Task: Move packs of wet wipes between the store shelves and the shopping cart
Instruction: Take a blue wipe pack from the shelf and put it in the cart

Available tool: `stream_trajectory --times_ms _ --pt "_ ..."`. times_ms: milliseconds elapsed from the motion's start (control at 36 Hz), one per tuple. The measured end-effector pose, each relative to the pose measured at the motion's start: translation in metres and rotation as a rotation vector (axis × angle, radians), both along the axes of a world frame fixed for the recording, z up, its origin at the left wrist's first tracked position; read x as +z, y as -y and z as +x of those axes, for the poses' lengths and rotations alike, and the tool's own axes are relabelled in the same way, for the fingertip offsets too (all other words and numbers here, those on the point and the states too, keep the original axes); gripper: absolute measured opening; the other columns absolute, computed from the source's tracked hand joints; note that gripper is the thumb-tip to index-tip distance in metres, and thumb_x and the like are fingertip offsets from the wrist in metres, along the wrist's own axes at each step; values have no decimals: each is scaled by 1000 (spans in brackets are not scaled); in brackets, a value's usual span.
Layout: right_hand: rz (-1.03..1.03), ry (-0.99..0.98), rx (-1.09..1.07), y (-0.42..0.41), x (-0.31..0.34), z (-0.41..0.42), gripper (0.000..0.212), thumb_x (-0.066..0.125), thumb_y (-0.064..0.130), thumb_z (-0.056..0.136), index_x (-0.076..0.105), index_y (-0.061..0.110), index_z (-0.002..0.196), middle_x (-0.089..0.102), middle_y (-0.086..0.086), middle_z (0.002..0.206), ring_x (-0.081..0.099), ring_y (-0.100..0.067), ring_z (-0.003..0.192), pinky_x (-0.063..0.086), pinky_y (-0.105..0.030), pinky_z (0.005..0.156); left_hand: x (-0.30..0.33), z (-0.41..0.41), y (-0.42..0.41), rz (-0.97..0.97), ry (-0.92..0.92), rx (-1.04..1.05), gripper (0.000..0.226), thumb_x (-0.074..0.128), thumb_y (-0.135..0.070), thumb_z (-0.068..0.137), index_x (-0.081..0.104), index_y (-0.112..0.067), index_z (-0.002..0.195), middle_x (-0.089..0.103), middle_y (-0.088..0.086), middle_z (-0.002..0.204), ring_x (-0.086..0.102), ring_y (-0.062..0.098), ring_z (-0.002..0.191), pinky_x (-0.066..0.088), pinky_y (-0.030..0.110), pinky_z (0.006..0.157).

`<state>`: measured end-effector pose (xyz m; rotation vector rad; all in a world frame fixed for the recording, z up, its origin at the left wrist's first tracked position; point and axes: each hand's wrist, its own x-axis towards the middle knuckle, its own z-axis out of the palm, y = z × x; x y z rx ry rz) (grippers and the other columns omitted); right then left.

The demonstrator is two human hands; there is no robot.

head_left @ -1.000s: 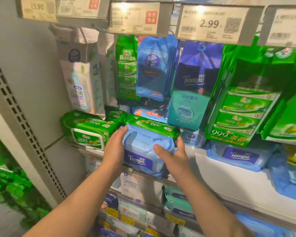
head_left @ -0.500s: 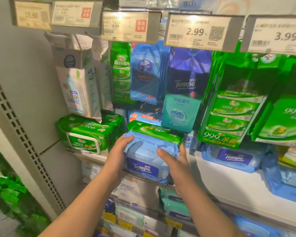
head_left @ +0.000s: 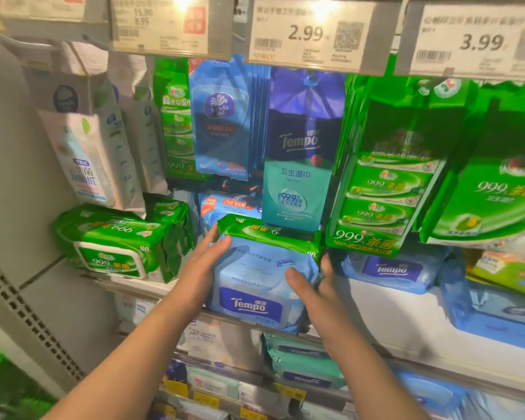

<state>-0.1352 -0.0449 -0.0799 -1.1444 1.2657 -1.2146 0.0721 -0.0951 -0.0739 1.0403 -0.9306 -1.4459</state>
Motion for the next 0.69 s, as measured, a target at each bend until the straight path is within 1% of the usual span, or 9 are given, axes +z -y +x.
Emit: stream_trajectory --times_ms 56,139,194,250,306,389,444,556,694 --pt "6 -59 -11 1 1 -3 108 73 52 87 -1 33 163 28 17 160 33 -12 147 29 -21 102 -1 -1 2 25 -85 -30 98 77 -52 63 37 -36 151 55 4 145 69 28 112 60 40 80" --pt "12 -58 -15 0 6 -3 103 71 51 90 2 30 163 33 22 145 40 -9 138 28 -17 94 -1 -1 3 95 -135 -37 106 78 -58 55 39 -36 151 52 9 148 63 36 119 59 43 79" --pt "-11 -27 -21 2 4 5 111 77 56 79 8 31 163 36 21 152 43 -4 131 35 -23 99 -3 -1 5 140 -146 -48 116 84 -63 49 41 -30 151 49 11 150 60 38 123 57 46 85" --pt "-36 5 -57 5 0 12 121 77 66 63 16 33 162 43 13 156 48 -9 135 41 -35 111 -4 -2 5 145 -165 -57 126 89 -65 41 41 -27 151 52 13 147 60 39 122 54 49 94" --pt "-41 95 -104 7 -4 17 128 80 71 54 19 35 160 45 10 156 50 -14 137 43 -47 114 -2 -3 3 143 -189 -56 129 89 -64 40 40 -25 152 56 15 143 63 40 119 54 51 94" --pt "-48 161 -134 9 -10 17 134 84 80 46 23 39 158 45 10 156 52 -17 137 44 -54 112 1 -7 -2 148 -209 -46 130 89 -65 41 37 -27 153 56 15 143 64 40 117 58 49 88" --pt "-52 191 -132 7 -7 15 134 87 78 44 25 40 157 47 10 155 55 -18 134 47 -55 109 5 -9 -10 132 -208 -36 122 87 -63 47 38 -26 153 59 14 140 66 39 114 60 45 79" --pt "-37 201 -109 4 -1 11 144 86 79 36 20 41 159 46 12 153 56 -19 132 48 -53 108 15 -11 -32 97 -220 -33 84 71 -50 65 55 -16 140 70 20 120 73 35 90 61 38 62" --pt "-56 214 -107 -7 7 17 137 80 85 37 24 46 156 44 13 154 55 -17 132 49 -53 107 29 -7 -61 93 -253 -10 73 69 -43 63 62 -12 129 77 12 93 74 30 70 60 36 55"
